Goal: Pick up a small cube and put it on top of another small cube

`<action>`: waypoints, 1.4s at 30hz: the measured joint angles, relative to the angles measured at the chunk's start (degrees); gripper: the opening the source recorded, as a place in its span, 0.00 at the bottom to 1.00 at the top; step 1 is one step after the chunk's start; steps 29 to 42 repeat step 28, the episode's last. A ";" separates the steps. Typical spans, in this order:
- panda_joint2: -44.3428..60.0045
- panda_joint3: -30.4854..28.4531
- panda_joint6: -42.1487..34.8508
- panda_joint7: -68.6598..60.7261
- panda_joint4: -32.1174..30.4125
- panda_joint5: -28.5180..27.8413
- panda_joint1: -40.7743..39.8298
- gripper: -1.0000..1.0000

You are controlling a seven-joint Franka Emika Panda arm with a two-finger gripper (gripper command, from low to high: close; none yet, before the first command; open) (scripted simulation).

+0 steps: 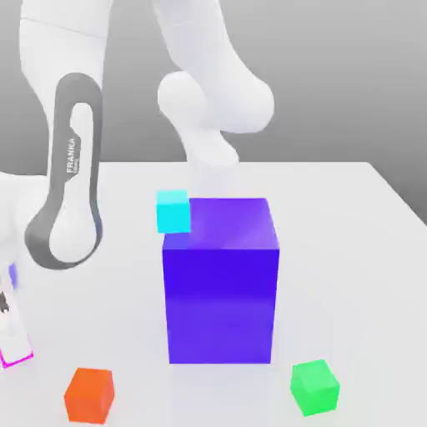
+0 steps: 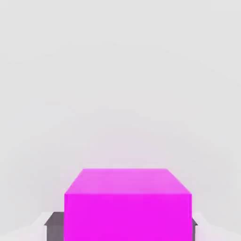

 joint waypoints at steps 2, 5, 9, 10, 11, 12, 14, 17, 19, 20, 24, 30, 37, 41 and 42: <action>-3.09 -1.17 -2.39 1.03 -0.70 -1.36 0.85 0.00; -8.81 -2.79 -6.72 3.52 -1.99 -4.32 2.58 0.00; -12.27 1.57 -8.78 10.90 -3.14 -6.80 10.88 0.00; -12.93 2.73 -9.08 12.66 -3.44 -7.34 12.84 0.00; -13.57 4.09 -9.33 14.41 -3.76 -7.93 14.54 0.00; -14.21 5.23 -9.60 16.12 -4.08 -8.46 16.41 0.00; -15.48 7.68 -10.08 19.54 -4.78 -9.56 19.88 0.00; -17.44 11.37 -10.74 24.61 -5.98 -11.19 24.96 0.00; -18.79 13.93 -11.10 27.99 -6.88 -12.21 28.42 0.00; -18.98 15.24 -11.08 29.81 -7.08 -12.86 30.24 0.00; -12.70 17.73 -6.52 38.29 -5.64 -17.89 38.21 0.00; -10.89 17.42 -5.01 39.37 -5.40 -18.84 39.30 1.00; -10.89 17.42 -5.01 39.37 -5.40 -18.84 39.30 1.00; -10.89 17.42 -5.01 39.37 -5.40 -18.84 39.30 1.00; -10.89 17.42 -5.01 39.37 -5.40 -18.84 39.30 1.00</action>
